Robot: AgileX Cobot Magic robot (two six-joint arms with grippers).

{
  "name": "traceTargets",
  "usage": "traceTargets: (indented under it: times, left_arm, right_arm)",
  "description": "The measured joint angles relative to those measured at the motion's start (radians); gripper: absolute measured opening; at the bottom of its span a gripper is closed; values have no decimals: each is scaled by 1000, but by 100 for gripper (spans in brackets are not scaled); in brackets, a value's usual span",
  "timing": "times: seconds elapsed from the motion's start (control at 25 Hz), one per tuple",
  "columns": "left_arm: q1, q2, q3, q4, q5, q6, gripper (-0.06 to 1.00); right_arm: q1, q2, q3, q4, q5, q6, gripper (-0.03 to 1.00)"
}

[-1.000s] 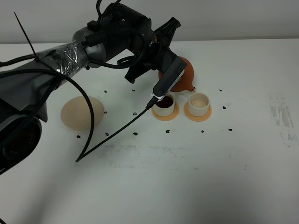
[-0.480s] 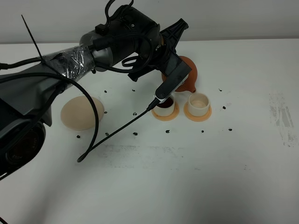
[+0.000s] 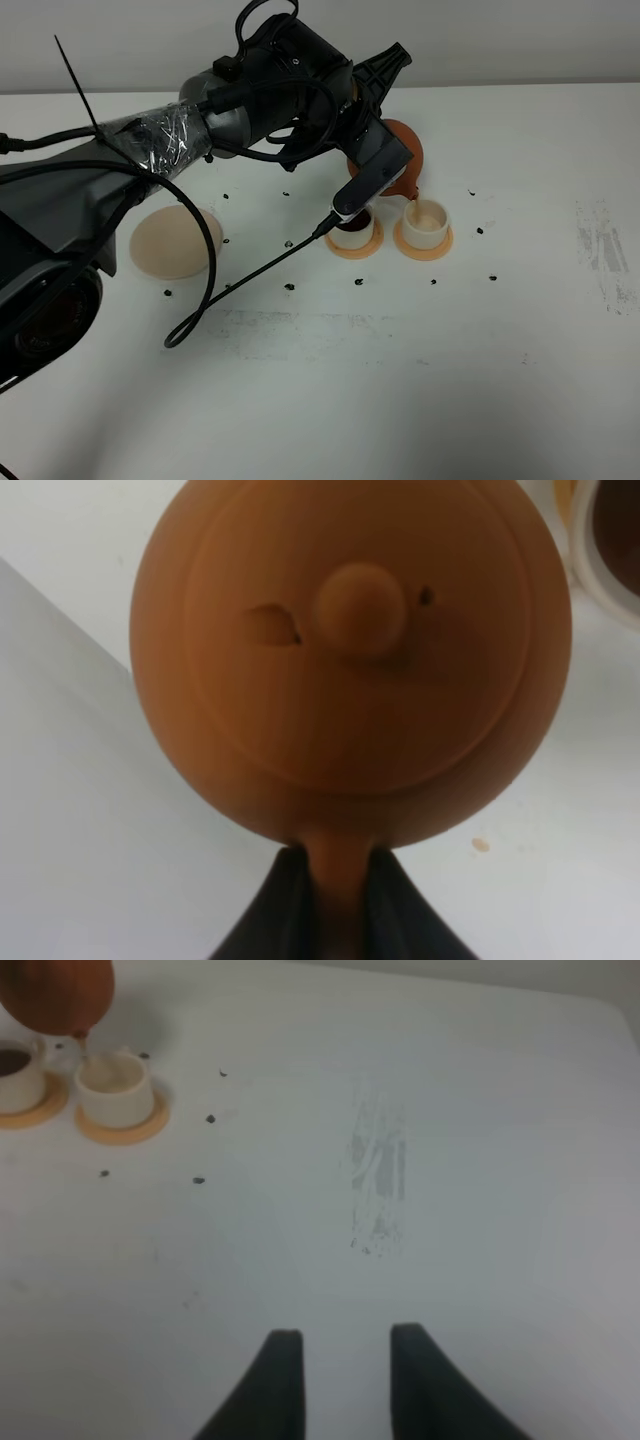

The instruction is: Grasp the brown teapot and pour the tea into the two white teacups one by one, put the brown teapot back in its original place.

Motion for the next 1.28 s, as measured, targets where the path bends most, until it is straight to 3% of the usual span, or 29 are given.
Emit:
traceTargets:
  times: [0.44, 1.28]
  left_arm:
    - [-12, 4, 50, 72, -96, -1, 13]
    - [-39, 7, 50, 160, -133, -3, 13]
  right_arm:
    - [0, 0, 0, 0, 0, 0, 23]
    - [0, 0, 0, 0, 0, 0, 23]
